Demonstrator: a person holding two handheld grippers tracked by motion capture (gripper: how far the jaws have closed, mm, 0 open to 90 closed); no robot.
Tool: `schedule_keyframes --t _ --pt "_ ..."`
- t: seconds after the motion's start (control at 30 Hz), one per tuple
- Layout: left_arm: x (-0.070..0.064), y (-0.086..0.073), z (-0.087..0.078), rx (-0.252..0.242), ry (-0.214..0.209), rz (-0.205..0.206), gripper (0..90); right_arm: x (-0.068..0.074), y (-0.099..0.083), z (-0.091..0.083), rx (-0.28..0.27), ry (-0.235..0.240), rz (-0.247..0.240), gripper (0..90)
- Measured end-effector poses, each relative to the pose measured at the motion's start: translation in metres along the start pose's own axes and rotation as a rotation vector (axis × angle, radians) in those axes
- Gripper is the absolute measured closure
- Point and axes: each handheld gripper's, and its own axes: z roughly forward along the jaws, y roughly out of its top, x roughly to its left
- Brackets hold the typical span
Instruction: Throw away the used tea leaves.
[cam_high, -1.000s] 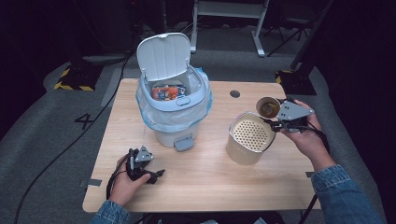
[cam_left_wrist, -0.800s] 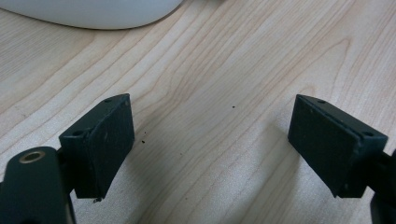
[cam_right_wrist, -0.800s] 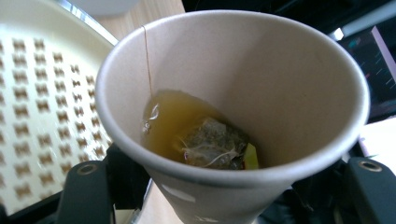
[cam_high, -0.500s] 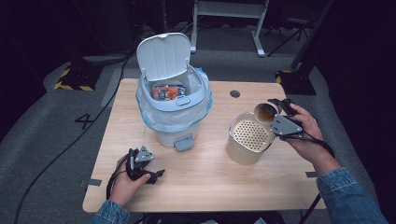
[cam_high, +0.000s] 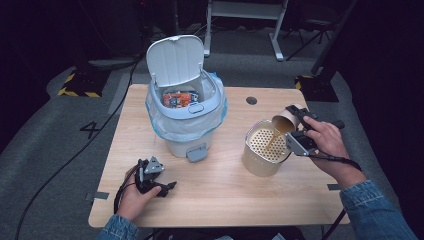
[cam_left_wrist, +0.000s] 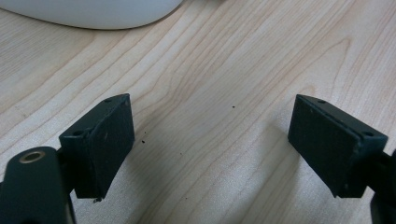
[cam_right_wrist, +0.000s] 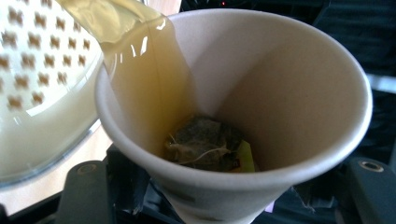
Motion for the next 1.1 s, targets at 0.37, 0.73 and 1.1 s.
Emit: schedule_keyframes --t 0.37,0.73,1.1 --pt "0.000 0.000 0.000 0.000 0.000 -0.001 14.7 0.004 0.012 -0.007 0.115 -0.116 -0.307 32.8" --pt "0.000 0.000 0.000 0.000 0.000 0.000 14.8 0.014 0.028 -0.009 0.230 -0.247 -0.647 32.9" --pt "0.000 0.000 0.000 0.000 0.000 -0.001 14.7 0.009 0.031 -0.013 0.249 -0.285 -0.675 32.9"
